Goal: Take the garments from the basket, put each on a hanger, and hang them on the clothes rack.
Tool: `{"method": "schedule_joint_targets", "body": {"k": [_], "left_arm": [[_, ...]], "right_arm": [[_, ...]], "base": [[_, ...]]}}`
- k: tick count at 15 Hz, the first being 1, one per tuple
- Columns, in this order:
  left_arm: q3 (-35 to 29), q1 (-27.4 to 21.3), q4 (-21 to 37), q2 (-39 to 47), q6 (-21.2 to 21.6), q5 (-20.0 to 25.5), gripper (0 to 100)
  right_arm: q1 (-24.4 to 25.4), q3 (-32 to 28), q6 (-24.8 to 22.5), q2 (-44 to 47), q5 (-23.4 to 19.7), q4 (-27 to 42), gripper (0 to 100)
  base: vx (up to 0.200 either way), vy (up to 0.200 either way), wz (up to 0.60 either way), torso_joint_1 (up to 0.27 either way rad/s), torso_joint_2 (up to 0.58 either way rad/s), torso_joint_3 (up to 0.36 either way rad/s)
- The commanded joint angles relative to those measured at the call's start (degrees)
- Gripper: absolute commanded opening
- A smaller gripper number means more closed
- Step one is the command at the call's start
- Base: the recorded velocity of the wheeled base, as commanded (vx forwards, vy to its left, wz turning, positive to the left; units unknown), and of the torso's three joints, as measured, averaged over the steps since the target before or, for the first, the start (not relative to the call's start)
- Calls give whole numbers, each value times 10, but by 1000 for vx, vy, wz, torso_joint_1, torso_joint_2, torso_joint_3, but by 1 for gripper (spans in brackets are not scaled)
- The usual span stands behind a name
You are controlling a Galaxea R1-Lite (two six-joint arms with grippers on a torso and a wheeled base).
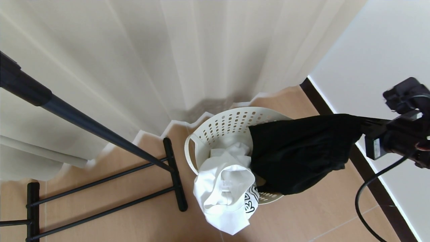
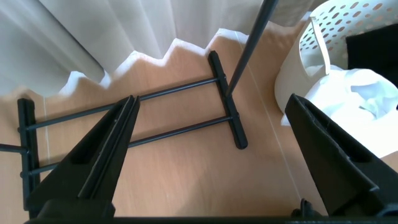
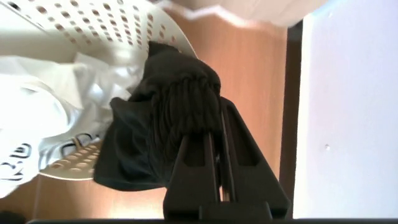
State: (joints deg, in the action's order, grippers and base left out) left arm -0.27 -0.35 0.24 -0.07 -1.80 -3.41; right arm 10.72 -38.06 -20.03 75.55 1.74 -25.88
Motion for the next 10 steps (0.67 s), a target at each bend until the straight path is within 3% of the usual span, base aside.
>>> {"method": "schedule_joint_targets", "body": {"k": [1, 4, 10], "left_arm": [[0, 0, 1, 1, 0, 1, 100], [0, 0, 2, 1, 0, 1, 100], [-1, 0, 3, 1, 0, 1, 100]], "right_arm": [[26, 56, 14, -139, -1, 19, 0], [68, 120, 26, -194, 1, 20, 0], [70, 106, 27, -189, -3, 20, 0]], "base": [[0, 0, 0, 0, 0, 0], [0, 0, 0, 0, 0, 0], [0, 0, 0, 2, 4, 157]]}}
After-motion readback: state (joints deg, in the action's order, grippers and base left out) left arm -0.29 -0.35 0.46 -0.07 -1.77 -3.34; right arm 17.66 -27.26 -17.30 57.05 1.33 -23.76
